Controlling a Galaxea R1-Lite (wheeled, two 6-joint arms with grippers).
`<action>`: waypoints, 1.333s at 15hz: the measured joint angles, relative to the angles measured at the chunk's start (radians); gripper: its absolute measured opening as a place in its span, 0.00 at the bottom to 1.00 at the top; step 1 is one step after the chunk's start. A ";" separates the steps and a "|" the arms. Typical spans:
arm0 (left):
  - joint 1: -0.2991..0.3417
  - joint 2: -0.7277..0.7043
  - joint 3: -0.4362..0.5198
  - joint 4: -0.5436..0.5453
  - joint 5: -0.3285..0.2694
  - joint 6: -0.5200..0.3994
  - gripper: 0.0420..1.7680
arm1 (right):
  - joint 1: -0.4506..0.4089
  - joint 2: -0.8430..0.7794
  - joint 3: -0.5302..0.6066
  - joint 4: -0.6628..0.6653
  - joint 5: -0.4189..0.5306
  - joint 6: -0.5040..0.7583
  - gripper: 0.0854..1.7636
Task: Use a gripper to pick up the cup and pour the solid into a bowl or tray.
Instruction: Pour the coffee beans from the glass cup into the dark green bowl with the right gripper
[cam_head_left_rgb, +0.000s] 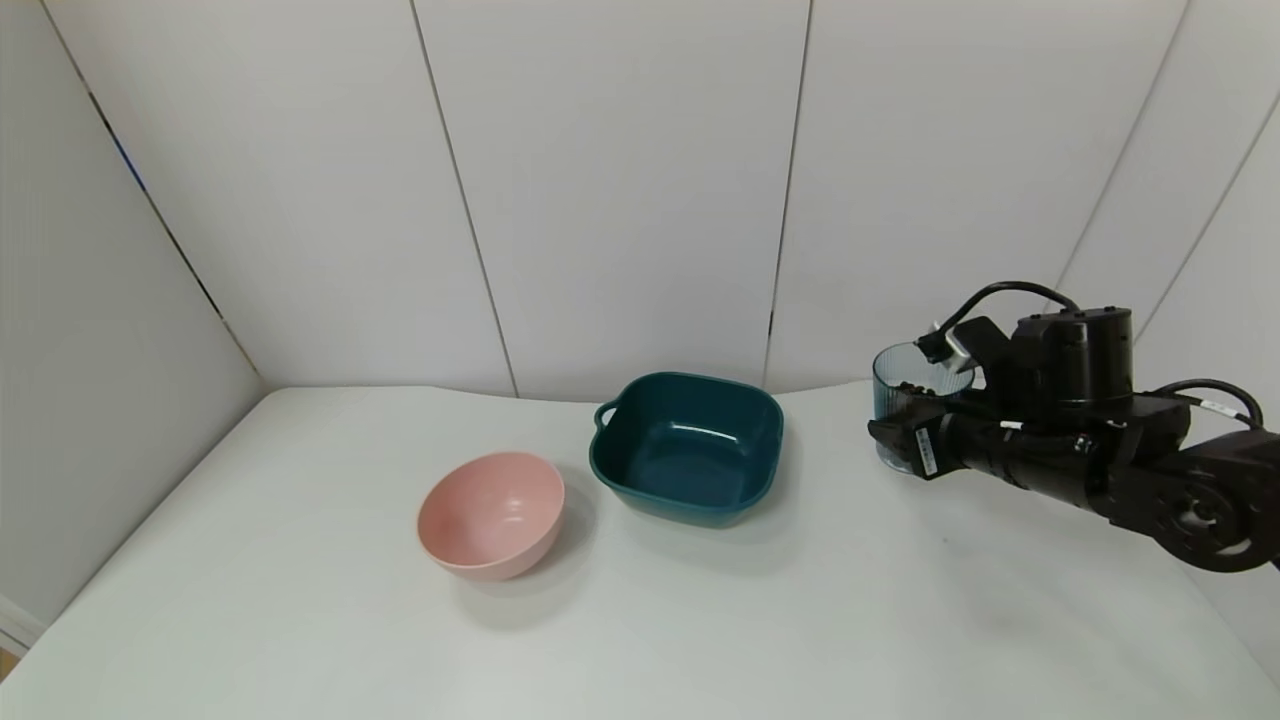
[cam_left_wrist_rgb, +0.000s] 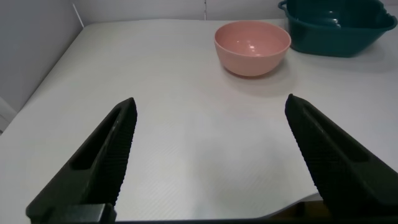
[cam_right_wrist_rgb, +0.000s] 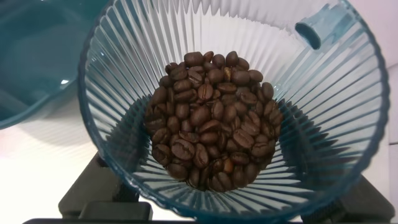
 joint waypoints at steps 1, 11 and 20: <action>0.000 0.000 0.000 0.000 0.000 0.000 0.97 | 0.021 -0.003 -0.048 0.076 -0.021 -0.010 0.75; 0.000 0.000 0.000 0.000 0.000 0.000 0.97 | 0.173 0.135 -0.356 0.263 -0.235 -0.196 0.75; 0.000 0.000 0.000 0.000 0.000 0.000 0.97 | 0.274 0.264 -0.621 0.612 -0.499 -0.264 0.75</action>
